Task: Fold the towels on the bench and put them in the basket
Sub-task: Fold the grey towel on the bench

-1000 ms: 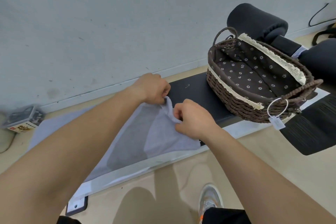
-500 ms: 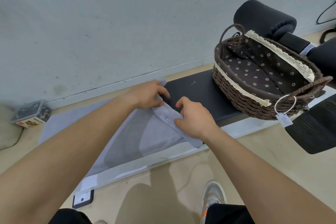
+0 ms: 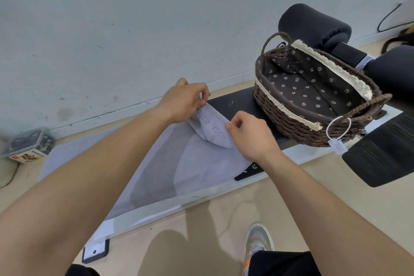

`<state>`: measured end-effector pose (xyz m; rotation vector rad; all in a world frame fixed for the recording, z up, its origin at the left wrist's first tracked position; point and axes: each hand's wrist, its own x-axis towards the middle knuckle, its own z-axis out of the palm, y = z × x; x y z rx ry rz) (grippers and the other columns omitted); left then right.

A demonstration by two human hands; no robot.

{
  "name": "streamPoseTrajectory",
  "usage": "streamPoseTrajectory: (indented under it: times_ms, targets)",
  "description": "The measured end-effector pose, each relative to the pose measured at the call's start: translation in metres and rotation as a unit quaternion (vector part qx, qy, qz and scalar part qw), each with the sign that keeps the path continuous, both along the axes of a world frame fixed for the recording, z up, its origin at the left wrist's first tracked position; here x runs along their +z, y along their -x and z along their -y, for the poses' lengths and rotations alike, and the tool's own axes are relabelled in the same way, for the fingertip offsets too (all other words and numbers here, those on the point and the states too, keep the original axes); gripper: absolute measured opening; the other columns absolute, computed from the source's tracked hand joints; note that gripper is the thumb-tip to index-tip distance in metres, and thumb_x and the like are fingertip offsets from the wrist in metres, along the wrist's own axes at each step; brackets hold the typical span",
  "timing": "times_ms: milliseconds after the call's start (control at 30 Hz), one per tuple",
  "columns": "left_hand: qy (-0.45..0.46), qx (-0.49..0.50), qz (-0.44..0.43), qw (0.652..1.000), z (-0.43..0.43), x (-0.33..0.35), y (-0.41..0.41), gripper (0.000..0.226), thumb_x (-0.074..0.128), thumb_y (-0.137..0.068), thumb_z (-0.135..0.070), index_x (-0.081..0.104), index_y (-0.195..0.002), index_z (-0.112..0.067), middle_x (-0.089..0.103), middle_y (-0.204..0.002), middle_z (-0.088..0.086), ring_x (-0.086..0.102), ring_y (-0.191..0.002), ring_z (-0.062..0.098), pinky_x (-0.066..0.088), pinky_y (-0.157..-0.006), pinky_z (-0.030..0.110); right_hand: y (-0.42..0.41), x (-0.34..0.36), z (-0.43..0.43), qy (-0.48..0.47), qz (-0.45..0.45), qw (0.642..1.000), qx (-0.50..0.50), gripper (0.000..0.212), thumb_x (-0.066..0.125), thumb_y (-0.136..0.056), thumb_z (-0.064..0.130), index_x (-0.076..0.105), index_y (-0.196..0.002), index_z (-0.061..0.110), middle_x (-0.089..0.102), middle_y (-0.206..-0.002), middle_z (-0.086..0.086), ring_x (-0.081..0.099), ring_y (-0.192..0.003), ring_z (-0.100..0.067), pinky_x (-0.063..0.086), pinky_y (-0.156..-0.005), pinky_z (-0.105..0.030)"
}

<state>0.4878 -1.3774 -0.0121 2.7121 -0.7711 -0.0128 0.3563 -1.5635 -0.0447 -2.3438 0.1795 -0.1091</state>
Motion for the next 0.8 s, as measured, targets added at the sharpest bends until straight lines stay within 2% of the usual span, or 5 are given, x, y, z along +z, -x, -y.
streamPoseTrajectory:
  times_ms: [200,400,567,700,800]
  targets:
    - [0.004,-0.032,0.018,0.999,0.057,-0.007,-0.016,0.009,0.056,-0.094,-0.021,0.057,-0.091,-0.03,0.063,-0.1,-0.009,0.058,-0.093,0.019,0.048,-0.081,0.038,0.003,-0.001,0.034,0.065,-0.049,0.995,-0.063,0.01,0.047,-0.097,0.031,0.055,-0.093,0.027,0.063,-0.09,0.001,0.058,-0.086,-0.027,0.048,-0.073,-0.037]
    - [-0.177,-0.063,0.073,0.979,0.061,-0.03,-0.042,0.022,0.051,-0.098,-0.019,0.064,-0.113,-0.029,0.054,-0.114,-0.002,0.053,-0.109,0.025,0.037,-0.072,0.033,0.004,-0.011,0.041,0.167,-0.143,0.974,-0.058,0.012,0.047,-0.093,0.021,0.055,-0.102,0.02,0.059,-0.102,-0.003,0.057,-0.09,-0.03,0.045,-0.073,-0.035]
    - [-0.051,0.018,0.087,0.995,0.063,-0.031,-0.052,0.023,0.05,-0.094,-0.016,0.07,-0.105,-0.022,0.06,-0.109,0.004,0.058,-0.101,0.03,0.045,-0.079,0.035,0.004,-0.005,0.03,0.21,-0.117,0.969,-0.048,0.019,0.047,-0.09,0.011,0.052,-0.106,0.018,0.055,-0.1,-0.001,0.052,-0.083,-0.028,0.039,-0.07,-0.034]
    - [0.0,0.028,0.052,0.998,0.083,-0.035,-0.057,0.027,0.05,-0.089,-0.007,0.07,-0.104,-0.017,0.063,-0.109,0.008,0.059,-0.104,0.029,0.047,-0.086,0.036,0.004,-0.004,0.022,0.227,-0.097,0.967,-0.064,0.028,0.048,-0.086,0.006,0.049,-0.112,0.016,0.054,-0.104,-0.002,0.059,-0.091,-0.03,0.038,-0.068,-0.034]
    - [0.022,0.03,0.012,0.999,0.088,-0.047,-0.059,0.035,0.053,-0.089,-0.006,0.063,-0.121,-0.019,0.056,-0.119,0.006,0.059,-0.106,0.025,0.045,-0.091,0.033,0.006,-0.006,0.017,0.259,-0.074,0.959,-0.086,0.028,0.05,-0.086,0.007,0.046,-0.113,0.014,0.052,-0.114,-0.006,0.059,-0.101,-0.031,0.036,-0.063,-0.035]
